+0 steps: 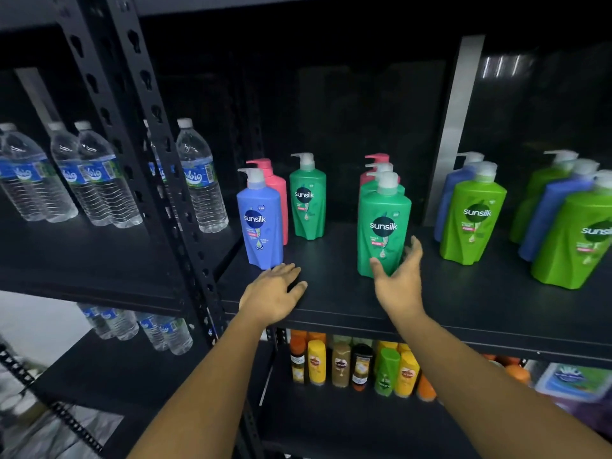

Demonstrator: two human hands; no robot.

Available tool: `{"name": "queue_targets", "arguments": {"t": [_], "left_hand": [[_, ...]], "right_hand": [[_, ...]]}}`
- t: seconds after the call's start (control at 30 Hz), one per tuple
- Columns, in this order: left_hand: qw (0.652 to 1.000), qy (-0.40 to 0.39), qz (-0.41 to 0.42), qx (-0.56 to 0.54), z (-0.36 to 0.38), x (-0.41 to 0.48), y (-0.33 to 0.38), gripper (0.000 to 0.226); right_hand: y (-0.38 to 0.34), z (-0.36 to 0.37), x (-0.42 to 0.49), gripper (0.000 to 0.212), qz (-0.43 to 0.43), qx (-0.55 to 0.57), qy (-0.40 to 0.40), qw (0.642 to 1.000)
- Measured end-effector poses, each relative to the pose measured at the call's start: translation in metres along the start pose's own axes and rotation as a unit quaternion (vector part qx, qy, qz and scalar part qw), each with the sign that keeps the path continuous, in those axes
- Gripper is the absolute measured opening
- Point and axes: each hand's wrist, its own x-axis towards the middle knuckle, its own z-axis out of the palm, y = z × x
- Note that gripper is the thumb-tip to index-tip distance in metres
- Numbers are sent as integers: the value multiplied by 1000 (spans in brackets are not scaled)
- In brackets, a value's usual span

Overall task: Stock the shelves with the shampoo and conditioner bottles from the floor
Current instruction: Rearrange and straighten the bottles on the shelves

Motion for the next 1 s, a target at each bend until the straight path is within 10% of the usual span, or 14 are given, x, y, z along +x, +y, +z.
{"name": "queue_targets", "arguments": {"t": [1.0], "left_hand": [[1000, 17, 2, 4, -7, 0, 8, 58]], "right_hand": [[-27, 122, 53, 68, -38, -54, -125, 990]]}}
